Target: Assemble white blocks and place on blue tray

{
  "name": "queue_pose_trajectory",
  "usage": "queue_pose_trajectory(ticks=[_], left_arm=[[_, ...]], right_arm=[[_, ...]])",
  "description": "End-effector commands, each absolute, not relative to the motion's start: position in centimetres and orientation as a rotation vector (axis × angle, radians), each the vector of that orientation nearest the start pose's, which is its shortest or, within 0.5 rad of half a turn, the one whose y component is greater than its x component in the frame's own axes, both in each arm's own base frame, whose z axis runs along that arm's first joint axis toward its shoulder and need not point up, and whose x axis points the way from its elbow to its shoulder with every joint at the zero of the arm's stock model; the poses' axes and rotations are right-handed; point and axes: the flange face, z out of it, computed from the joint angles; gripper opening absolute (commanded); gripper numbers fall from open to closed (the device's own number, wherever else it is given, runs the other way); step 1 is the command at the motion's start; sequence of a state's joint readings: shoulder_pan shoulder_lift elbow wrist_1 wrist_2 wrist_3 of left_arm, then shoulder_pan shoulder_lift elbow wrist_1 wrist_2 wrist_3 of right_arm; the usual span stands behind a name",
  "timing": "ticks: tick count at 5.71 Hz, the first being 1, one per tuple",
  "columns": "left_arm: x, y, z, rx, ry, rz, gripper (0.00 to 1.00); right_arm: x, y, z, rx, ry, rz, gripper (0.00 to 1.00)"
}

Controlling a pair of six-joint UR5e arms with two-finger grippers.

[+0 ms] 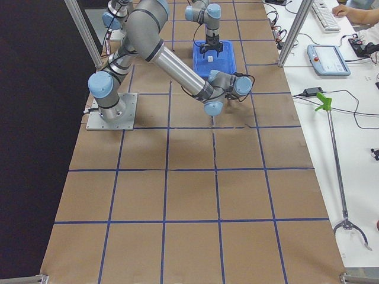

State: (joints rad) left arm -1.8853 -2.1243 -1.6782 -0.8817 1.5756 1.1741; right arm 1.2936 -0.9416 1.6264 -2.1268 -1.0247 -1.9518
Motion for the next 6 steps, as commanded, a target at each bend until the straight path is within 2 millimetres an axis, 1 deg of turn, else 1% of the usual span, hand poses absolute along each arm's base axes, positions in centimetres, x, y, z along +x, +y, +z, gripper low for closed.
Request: queue_pose_trajectory(ticks=[1,2,3,4,5,6], left_arm=[[-31.3,-55.6,26.4,2.106,2.323,0.004,0.99],[-29.5,-53.6,33.2,2.092,2.362,0.071,0.99],[-26.7,-52.0,38.7,2.047,2.409,0.049,0.99],[-25.7,-49.1,43.0,1.991,2.433,0.014,0.99],[-24.9,-46.6,46.2,1.894,2.507,0.024,0.99],[-24.0,-44.5,48.3,1.644,2.680,0.042,0.99]], right_arm=[[0.2,-67.0,16.9,-1.988,1.875,-0.617,0.30],[0.1,-67.6,20.3,-2.021,1.895,-0.649,0.30],[0.2,-67.0,23.4,-2.034,1.914,-0.669,0.30],[1.2,-66.1,26.0,-2.001,1.939,-0.659,0.30],[3.7,-64.8,26.8,-1.950,1.962,-0.640,0.30],[8.8,-63.1,25.9,-1.934,1.937,-0.602,0.31]])
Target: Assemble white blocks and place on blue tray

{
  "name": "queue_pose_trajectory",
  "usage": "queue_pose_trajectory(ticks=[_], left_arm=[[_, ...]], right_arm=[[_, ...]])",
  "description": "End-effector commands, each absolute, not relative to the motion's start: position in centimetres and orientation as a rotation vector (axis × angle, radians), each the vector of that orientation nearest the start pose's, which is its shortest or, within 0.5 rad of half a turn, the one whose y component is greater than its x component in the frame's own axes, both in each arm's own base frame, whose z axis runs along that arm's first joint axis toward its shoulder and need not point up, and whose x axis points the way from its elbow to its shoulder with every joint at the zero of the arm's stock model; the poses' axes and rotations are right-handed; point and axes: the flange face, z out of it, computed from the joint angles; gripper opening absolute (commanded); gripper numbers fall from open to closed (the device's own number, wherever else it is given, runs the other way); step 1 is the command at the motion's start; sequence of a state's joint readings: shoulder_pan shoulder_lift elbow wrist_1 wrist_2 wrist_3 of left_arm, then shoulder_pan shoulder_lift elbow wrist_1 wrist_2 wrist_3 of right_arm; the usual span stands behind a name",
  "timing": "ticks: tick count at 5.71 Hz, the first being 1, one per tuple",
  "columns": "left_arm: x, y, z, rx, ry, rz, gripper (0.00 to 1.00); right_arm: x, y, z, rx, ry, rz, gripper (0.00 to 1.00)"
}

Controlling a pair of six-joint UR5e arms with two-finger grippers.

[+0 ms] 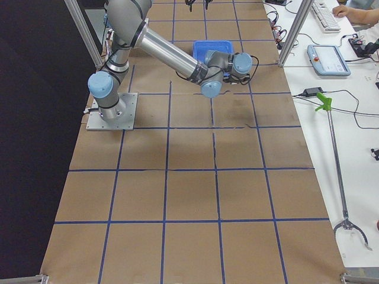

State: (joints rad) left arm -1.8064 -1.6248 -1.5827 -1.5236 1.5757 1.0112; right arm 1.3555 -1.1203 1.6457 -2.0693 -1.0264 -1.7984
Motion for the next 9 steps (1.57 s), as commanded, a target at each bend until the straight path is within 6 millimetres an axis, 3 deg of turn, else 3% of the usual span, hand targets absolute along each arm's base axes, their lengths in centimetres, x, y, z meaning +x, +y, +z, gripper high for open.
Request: queue_pose_trajectory(ticks=[1,2,3,4,6,9], left_arm=[[-22.9,-44.3,48.9,1.261,2.876,0.025,0.99],[-21.9,-44.1,50.1,0.872,3.010,-0.027,0.99],[-18.9,-45.0,51.7,0.310,3.120,-0.124,0.99],[-16.6,-45.6,52.1,0.086,3.138,-0.152,0.99],[-15.5,-45.7,52.6,-0.005,3.136,-0.174,0.99],[-14.5,-46.1,52.1,-0.003,3.135,-0.125,0.99]], right_arm=[[13.5,-62.1,25.8,-1.886,2.004,-0.610,0.31],[18.0,-60.6,25.0,-1.866,2.035,-0.642,0.31],[22.0,-58.8,24.3,-1.812,2.082,-0.705,0.31],[24.7,-57.0,22.8,-1.821,2.070,-0.723,0.31],[27.5,-56.3,18.4,-1.879,2.039,-0.695,0.31],[27.5,-55.0,16.6,-1.883,2.026,-0.650,0.31]])
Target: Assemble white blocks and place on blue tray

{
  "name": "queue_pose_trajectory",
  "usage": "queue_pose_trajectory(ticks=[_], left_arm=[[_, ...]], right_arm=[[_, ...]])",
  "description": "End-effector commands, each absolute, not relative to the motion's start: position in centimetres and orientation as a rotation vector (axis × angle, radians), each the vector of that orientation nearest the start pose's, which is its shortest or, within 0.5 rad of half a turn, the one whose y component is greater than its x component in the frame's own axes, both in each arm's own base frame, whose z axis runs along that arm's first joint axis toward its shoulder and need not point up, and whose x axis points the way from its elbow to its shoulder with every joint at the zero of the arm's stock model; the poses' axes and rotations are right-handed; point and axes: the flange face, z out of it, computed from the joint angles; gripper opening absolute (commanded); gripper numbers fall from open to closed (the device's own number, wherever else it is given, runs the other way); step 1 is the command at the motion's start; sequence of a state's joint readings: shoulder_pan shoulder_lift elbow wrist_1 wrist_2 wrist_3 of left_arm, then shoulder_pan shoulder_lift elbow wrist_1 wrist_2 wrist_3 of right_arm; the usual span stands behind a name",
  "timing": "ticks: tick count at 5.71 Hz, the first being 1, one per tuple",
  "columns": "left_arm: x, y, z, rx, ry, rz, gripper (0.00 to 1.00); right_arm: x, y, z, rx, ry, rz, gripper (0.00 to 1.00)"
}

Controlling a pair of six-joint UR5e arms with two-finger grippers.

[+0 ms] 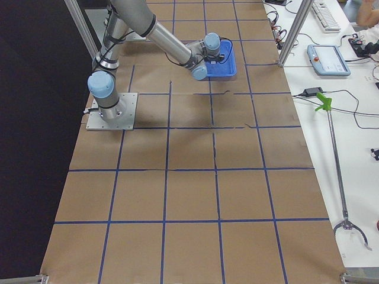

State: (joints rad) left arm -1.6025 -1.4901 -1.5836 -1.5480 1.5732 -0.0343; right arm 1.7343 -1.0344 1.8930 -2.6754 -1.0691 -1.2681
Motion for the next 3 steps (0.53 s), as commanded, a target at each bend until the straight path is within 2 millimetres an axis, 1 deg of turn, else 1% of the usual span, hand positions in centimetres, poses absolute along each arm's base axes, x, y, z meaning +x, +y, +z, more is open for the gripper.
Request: queue_pose_trajectory(ticks=[1,2,3], left_arm=[[-14.2,-45.8,53.0,-0.015,3.134,-0.111,0.99],[-14.3,-45.0,53.6,-0.012,3.131,-0.009,0.99],[-13.8,-43.9,54.2,-0.030,3.124,0.144,0.99]], right_arm=[[27.6,-54.9,15.9,-1.885,2.019,-0.635,0.31],[28.3,-54.5,15.9,-1.898,2.005,-0.632,0.31],[28.7,-54.4,16.0,-1.900,2.002,-0.635,0.31]])
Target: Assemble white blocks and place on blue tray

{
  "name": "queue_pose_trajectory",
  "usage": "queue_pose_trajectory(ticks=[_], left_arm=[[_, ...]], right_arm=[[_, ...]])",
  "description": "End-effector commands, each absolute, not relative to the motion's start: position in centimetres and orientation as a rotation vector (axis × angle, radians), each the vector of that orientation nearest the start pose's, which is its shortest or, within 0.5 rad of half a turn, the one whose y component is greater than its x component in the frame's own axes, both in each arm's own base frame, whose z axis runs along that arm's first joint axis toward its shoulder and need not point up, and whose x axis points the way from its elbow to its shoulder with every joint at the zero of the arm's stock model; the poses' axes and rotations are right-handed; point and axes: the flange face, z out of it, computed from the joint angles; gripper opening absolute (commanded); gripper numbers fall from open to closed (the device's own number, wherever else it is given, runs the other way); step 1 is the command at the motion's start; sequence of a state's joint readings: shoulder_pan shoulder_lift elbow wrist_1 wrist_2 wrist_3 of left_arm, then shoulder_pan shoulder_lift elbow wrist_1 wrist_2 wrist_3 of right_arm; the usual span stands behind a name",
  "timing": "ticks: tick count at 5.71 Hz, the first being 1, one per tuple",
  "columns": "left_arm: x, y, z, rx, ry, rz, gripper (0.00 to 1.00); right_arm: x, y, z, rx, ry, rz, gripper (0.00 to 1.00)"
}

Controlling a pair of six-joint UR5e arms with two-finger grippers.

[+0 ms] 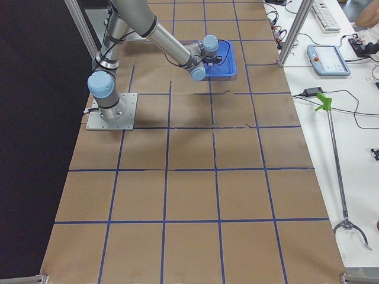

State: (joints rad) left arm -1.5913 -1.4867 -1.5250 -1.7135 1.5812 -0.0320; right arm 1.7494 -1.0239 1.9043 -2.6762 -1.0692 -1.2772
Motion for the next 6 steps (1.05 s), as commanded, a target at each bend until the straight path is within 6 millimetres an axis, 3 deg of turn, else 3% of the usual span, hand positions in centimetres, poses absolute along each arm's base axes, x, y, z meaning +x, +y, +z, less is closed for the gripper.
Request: queue_pose_trajectory(ticks=[1,6], left_arm=[[-13.85,-44.27,53.42,-0.021,3.124,0.191,0.99],[-13.80,-44.22,53.47,-0.023,3.126,0.192,1.00]], right_arm=[[28.68,-54.49,16.12,-1.898,2.006,-0.655,0.31],[28.68,-54.47,15.78,-1.896,2.007,-0.653,0.31]])
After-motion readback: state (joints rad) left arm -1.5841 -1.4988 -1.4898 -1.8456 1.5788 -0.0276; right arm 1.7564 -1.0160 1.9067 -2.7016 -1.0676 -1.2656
